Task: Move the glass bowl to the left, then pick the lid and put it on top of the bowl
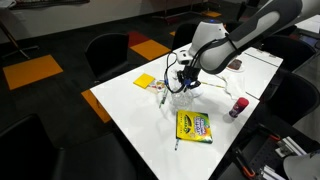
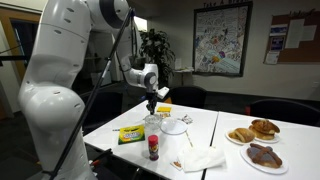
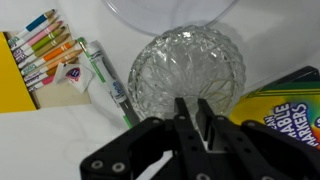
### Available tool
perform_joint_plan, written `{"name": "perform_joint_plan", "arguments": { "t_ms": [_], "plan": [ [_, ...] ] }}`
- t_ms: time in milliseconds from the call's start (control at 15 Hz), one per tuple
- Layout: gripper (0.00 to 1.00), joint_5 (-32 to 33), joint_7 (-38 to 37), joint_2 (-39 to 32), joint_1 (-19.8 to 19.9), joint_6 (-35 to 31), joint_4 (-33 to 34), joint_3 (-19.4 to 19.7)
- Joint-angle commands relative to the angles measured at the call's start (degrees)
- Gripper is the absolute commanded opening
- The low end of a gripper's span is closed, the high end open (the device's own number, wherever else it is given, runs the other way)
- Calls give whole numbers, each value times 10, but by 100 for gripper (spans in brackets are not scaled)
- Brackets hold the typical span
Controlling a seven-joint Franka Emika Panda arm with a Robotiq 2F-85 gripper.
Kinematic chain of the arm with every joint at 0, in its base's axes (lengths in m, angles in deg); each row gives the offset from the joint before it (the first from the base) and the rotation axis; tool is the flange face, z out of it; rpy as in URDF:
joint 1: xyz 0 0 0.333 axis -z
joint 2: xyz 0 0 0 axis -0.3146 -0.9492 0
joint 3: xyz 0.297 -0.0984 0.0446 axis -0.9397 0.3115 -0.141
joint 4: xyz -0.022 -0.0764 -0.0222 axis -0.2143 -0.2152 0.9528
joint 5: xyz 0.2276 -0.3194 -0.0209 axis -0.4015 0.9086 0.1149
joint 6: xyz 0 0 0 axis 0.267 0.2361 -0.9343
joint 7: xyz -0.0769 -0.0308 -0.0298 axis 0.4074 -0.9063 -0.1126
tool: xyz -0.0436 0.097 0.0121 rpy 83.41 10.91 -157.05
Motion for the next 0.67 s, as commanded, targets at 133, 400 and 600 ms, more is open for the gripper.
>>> {"name": "perform_joint_plan", "arguments": {
  "t_ms": [133,400,600],
  "plan": [
    [4,15,-17,16,-10,45,-6,23],
    [43,12,-15,13,-9,65,-2,25],
    [51,11,-11,23,-9,59,-9,23]
  ]
}}
